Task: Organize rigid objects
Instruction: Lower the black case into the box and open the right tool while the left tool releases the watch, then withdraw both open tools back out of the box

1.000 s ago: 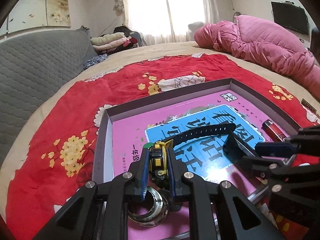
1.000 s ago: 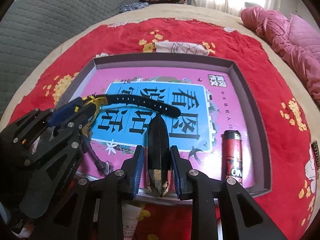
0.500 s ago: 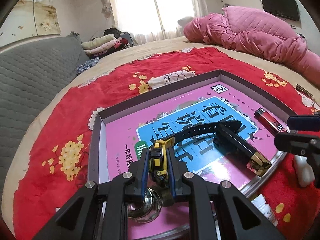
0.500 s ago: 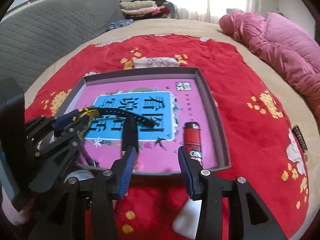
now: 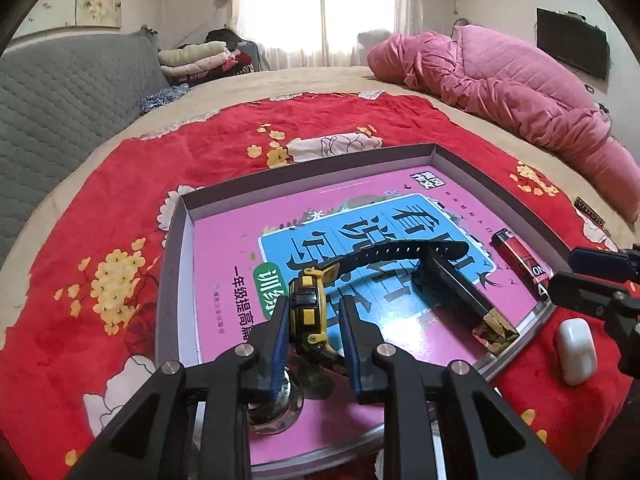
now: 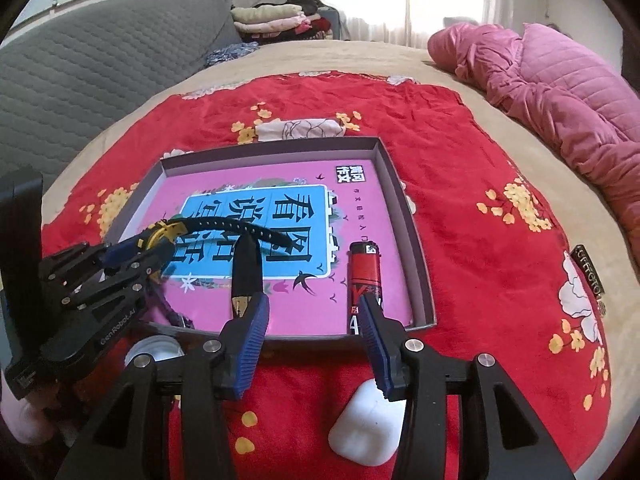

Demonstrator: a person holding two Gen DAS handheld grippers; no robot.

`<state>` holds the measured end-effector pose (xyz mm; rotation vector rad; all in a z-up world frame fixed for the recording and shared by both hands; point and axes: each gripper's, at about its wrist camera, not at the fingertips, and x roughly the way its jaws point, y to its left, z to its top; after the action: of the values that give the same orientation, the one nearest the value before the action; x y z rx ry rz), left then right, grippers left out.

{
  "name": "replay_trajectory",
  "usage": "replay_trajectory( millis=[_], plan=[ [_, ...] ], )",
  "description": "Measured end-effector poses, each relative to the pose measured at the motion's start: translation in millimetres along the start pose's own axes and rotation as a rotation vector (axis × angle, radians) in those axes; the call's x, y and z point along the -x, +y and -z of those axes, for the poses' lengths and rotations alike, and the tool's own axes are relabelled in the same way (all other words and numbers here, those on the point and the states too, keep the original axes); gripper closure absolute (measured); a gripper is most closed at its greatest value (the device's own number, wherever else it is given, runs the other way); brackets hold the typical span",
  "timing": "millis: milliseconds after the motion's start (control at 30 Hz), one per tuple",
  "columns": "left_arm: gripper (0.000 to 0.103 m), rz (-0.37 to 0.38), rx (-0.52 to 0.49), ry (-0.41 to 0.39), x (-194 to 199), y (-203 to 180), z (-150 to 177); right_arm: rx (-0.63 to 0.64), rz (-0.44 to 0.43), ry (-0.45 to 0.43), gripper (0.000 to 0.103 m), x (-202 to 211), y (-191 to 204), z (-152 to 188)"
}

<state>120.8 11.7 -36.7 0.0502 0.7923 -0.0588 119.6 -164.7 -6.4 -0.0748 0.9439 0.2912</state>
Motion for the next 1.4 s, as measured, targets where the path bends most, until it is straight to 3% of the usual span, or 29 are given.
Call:
replay_trajectory(
  millis=[133,300,1200,1400],
  plan=[
    [0.078,0.042,0.046,0.0,2,6,0,0.001,0.003,-0.007,0.054,4,-1,0],
    [0.068,0.083,0.099,-0.019,8,15,0,-0.005,0.002,-0.018,0.054,9,-3,0],
    [0.066,0.059,0.148,-0.048,51,34,9,-0.028,0.003,-0.05,0.044,26,-8,4],
    [0.054,0.071,0.156,-0.055,60,29,10,-0.036,0.01,-0.077,0.042,35,-9,-1]
  ],
)
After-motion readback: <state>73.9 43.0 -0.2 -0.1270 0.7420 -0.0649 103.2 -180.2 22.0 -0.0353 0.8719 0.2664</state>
